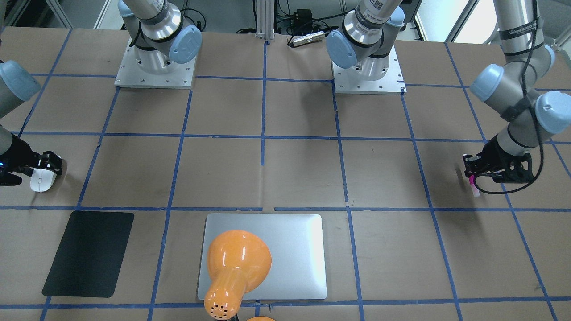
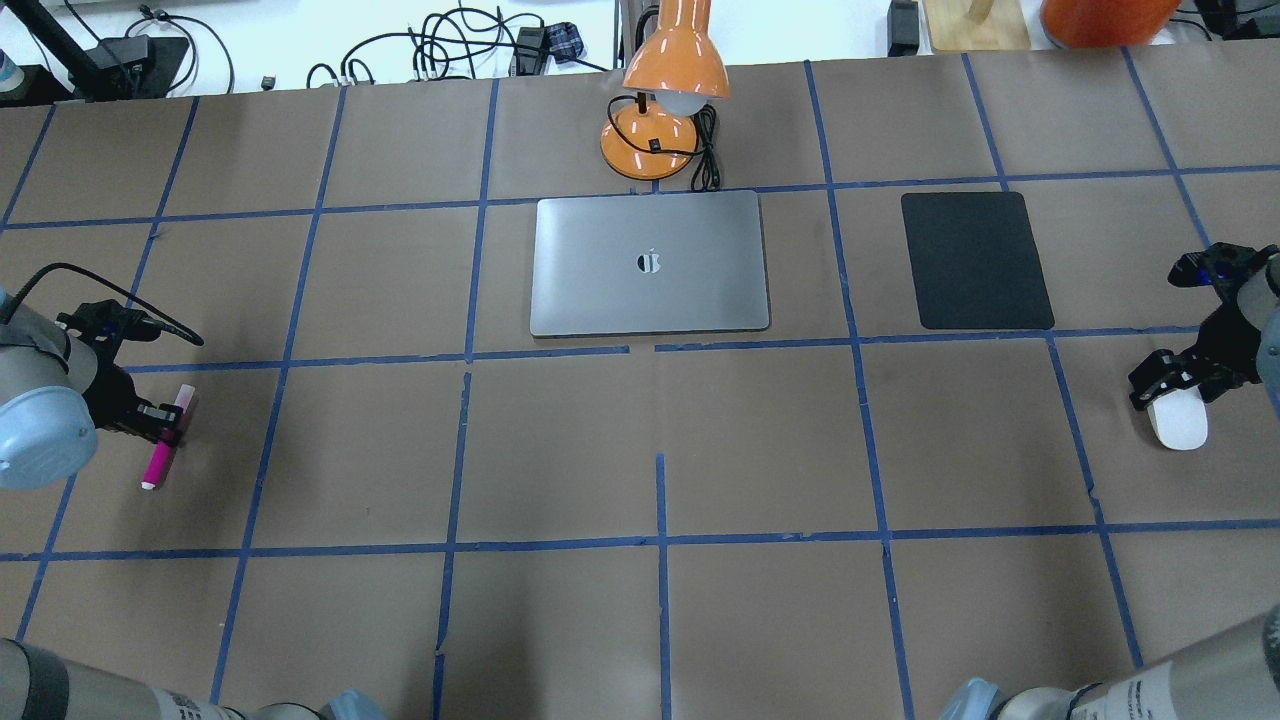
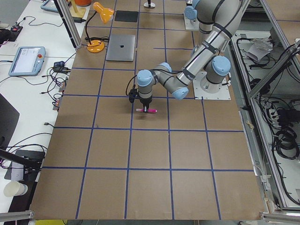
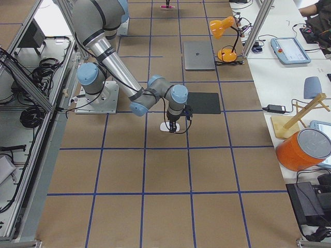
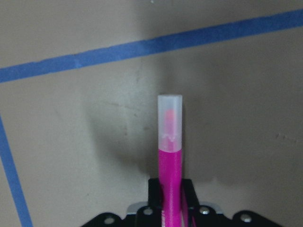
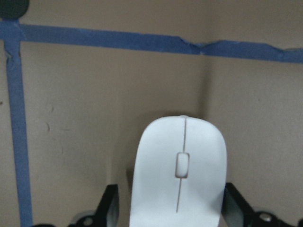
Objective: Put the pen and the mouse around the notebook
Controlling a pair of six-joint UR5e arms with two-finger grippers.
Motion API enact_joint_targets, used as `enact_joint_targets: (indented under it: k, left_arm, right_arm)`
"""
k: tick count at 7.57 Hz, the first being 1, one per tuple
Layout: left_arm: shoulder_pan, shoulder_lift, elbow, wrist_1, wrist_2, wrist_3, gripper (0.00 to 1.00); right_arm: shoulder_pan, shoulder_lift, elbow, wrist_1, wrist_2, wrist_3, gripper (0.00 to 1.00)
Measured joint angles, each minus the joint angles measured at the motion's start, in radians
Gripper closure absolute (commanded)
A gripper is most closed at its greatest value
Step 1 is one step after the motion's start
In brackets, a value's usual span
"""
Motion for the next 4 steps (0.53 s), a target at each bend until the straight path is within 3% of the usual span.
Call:
enact_joint_targets:
  k: [2, 4]
  left_arm:
    - [-0.074, 0.046, 0.138, -0.253, -0.011, -0.29, 1.0]
    - [-0.214, 0.093, 0.171, -0.319, -0.023, -0.621, 1.0]
  right_arm:
    - [0.002, -0.001, -0.002, -0.002, -0.003, 0.003, 0.91]
    - [0.02, -0.03, -0.025, 0.013, -0.002, 0.017, 0.96]
